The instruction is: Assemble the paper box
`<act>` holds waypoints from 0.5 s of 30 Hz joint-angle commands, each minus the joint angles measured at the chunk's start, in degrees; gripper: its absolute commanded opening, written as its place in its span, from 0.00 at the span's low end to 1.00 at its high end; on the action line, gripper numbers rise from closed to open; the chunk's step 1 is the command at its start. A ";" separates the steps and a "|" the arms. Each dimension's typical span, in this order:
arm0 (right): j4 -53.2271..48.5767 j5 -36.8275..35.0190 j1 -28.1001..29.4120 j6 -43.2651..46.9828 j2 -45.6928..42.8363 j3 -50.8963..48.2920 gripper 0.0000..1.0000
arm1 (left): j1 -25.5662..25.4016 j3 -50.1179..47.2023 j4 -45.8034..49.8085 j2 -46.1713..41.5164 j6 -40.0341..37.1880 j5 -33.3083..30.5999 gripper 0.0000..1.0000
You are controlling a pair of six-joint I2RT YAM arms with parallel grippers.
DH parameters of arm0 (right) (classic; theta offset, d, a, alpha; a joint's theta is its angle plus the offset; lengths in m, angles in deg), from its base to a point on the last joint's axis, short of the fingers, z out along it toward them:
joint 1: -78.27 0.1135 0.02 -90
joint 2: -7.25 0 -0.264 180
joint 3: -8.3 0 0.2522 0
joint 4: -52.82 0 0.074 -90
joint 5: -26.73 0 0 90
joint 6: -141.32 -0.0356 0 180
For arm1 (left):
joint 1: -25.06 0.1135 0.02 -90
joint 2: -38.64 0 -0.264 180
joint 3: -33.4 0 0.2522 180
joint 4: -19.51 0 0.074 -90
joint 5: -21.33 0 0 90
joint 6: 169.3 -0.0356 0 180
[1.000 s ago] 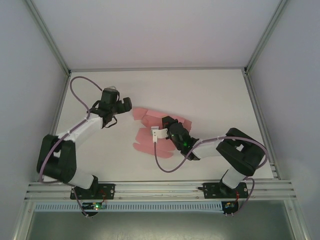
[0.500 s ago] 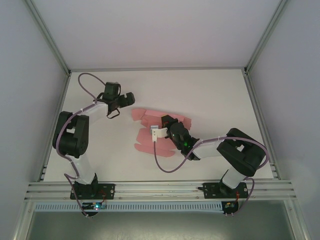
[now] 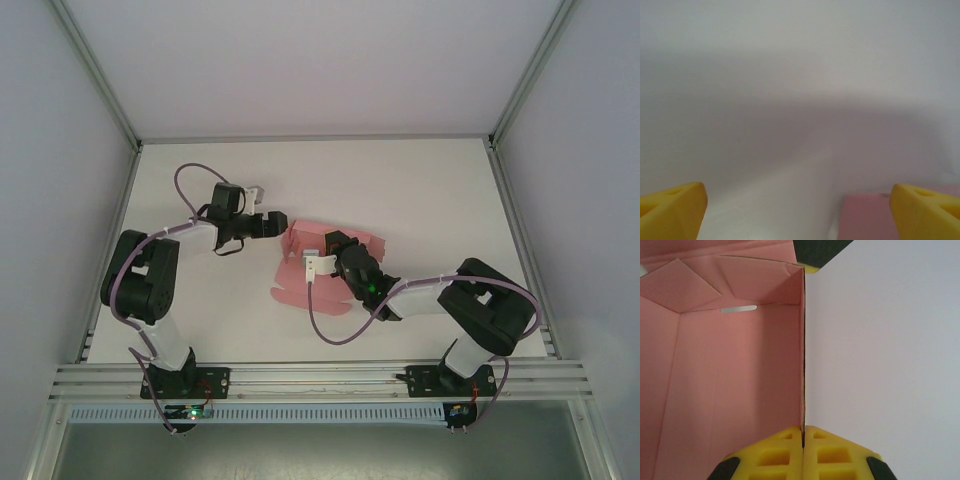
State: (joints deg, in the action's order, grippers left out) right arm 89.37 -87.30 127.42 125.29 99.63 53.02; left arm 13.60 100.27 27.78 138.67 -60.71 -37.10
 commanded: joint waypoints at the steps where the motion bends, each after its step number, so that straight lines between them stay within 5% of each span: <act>1: -1.58 -2.29 0.88 -1.90 -1.31 -0.28 0.00 | -0.74 -2.74 -5.17 -2.80 -3.34 6.13 0.93; 7: -3.50 -3.04 1.28 -3.21 -1.59 -0.37 0.00 | -1.08 -3.90 -5.59 -3.67 -4.72 7.60 0.90; 11: -4.88 -3.52 1.46 -3.83 -1.64 0.05 0.00 | -2.30 -3.50 -4.53 -2.41 -6.34 7.67 0.71; 15: -6.64 -3.83 1.57 -4.36 -1.78 0.34 0.00 | -4.38 -5.29 -8.66 -1.39 -6.99 10.07 0.69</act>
State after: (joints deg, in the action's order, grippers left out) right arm 85.56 -89.84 128.34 122.36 99.08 53.02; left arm 11.06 96.62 23.43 136.62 -65.47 -30.71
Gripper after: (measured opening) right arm 0.050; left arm 0.692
